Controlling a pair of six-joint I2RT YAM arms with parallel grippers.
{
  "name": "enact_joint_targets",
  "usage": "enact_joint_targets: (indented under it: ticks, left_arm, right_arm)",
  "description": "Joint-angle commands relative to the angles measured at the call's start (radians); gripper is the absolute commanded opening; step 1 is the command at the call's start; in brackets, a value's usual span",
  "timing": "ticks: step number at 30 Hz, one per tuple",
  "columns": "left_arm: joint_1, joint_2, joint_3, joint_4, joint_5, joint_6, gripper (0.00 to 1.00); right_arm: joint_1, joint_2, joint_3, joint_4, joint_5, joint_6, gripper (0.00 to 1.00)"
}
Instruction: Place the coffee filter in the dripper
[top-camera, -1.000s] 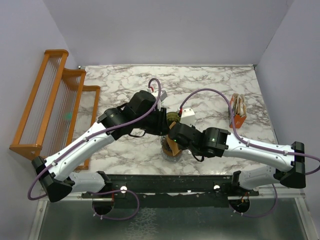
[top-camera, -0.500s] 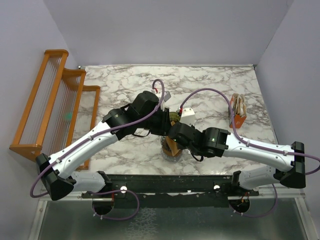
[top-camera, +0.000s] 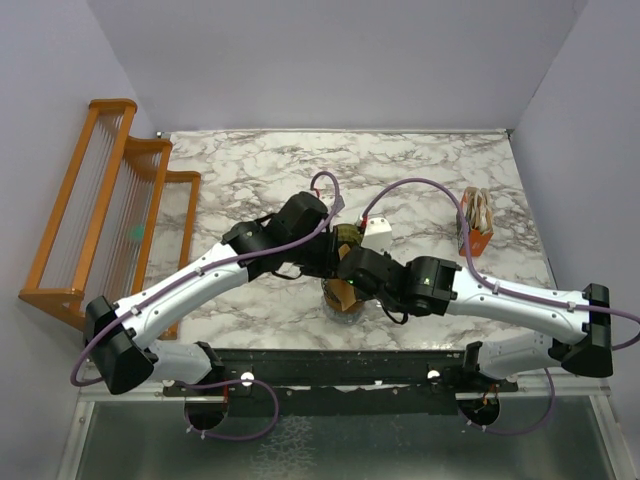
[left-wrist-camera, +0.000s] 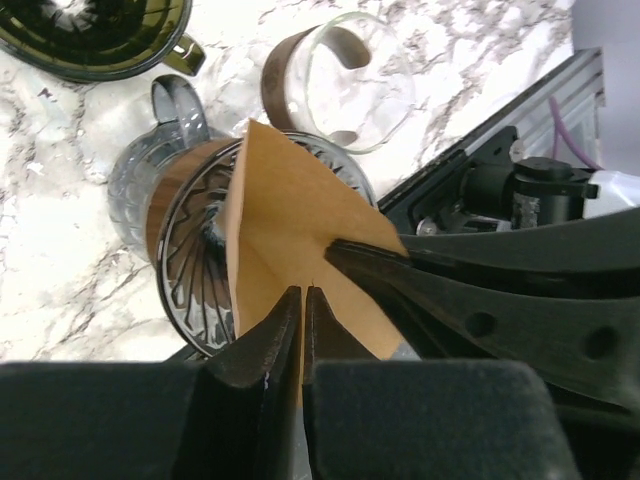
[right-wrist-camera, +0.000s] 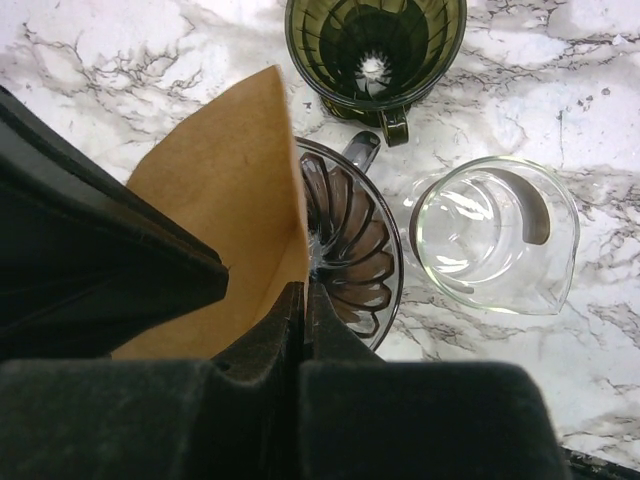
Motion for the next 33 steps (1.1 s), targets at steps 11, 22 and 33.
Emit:
enact_joint_targets:
  ticks: [11,22,33]
  left_arm:
    - [-0.049,0.100,-0.003,-0.028,-0.123,0.014,0.05]
    - [-0.074,0.153,0.045,-0.049,-0.172,-0.001,0.19]
    - [-0.114,0.200,0.091,-0.052,-0.176,-0.013,0.38]
  right_arm:
    - [0.006,-0.064,-0.020,0.059,0.012,0.012,0.28]
    - [0.005,-0.183,-0.024,0.083,0.023,-0.011,0.44]
    - [0.006,-0.276,-0.063,0.033,0.106,0.000,0.47]
